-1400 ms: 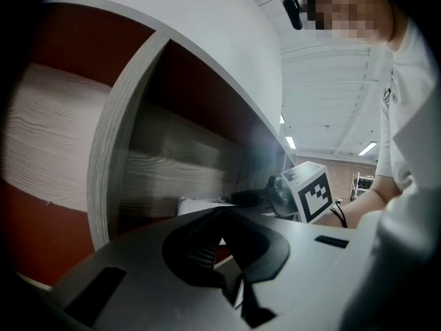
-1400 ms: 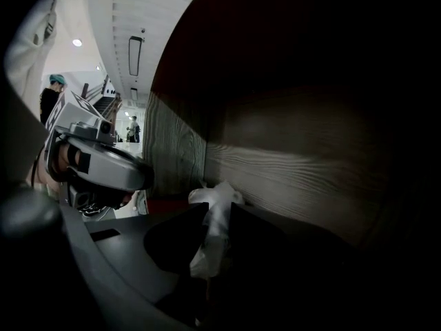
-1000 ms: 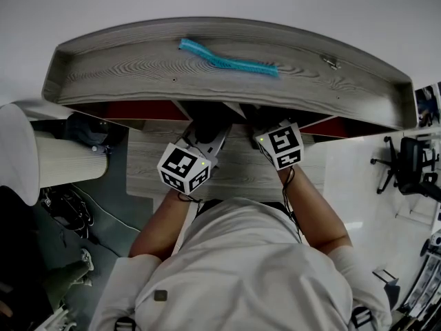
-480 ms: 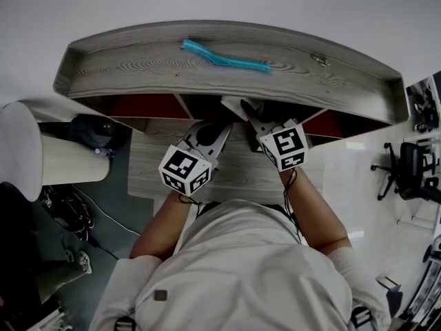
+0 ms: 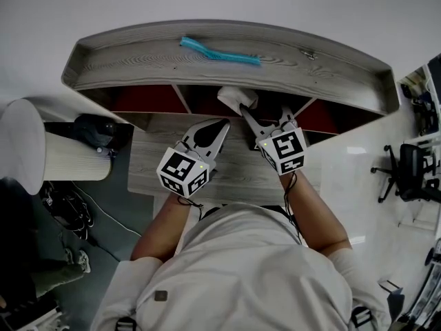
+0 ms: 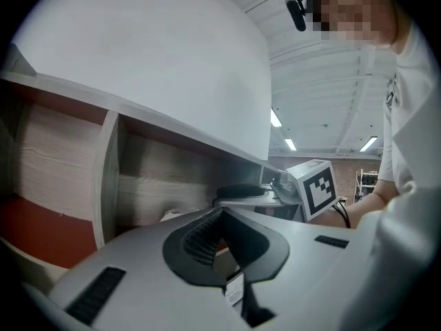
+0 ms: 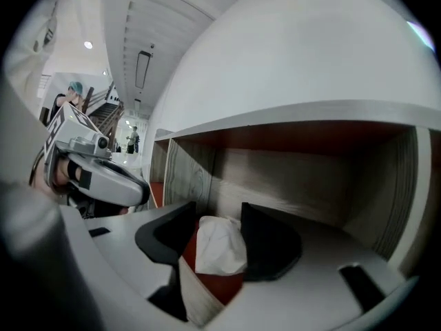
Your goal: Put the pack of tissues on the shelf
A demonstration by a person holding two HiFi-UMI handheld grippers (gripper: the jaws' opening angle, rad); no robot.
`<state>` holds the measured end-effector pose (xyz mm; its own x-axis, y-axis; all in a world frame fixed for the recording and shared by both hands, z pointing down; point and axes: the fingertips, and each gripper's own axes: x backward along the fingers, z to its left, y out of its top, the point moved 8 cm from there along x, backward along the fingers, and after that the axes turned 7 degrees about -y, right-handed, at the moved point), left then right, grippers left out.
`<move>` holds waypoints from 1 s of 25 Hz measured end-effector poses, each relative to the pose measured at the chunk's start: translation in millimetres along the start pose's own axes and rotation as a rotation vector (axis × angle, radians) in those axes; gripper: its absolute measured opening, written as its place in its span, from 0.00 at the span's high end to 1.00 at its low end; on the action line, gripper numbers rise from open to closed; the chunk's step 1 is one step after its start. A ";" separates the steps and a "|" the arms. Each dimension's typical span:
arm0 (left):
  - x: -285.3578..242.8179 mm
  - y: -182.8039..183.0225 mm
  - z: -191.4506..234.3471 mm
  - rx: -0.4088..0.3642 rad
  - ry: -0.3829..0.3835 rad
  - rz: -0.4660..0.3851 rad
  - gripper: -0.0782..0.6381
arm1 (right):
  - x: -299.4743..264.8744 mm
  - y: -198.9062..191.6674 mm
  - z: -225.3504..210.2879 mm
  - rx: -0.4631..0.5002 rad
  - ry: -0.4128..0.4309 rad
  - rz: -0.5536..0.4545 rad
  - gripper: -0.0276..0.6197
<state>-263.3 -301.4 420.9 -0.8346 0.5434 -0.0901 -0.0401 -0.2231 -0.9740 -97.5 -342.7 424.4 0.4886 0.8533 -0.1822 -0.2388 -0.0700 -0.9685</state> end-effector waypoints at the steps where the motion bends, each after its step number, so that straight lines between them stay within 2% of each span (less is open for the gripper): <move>1: -0.1 -0.4 -3.2 0.000 0.004 -0.001 0.87 | 3.6 0.2 1.0 -0.004 0.008 0.000 0.61; 9: -4.8 2.9 -41.2 -0.025 0.052 -0.017 0.87 | 48.2 -0.3 -5.7 -0.011 0.074 -0.039 0.74; 15: -15.9 2.5 -77.0 -0.022 0.113 -0.036 0.87 | 92.6 -3.1 -21.7 -0.061 0.144 -0.059 0.83; 25: -45.8 -7.7 -153.4 -0.031 0.162 -0.044 0.87 | 168.7 -12.4 -56.1 -0.056 0.223 -0.112 0.90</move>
<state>-140.5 -200.4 400.6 -0.7328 0.6760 -0.0775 -0.0555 -0.1729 -0.9834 35.0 -226.9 396.2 0.6836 0.7229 -0.1002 -0.1294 -0.0151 -0.9915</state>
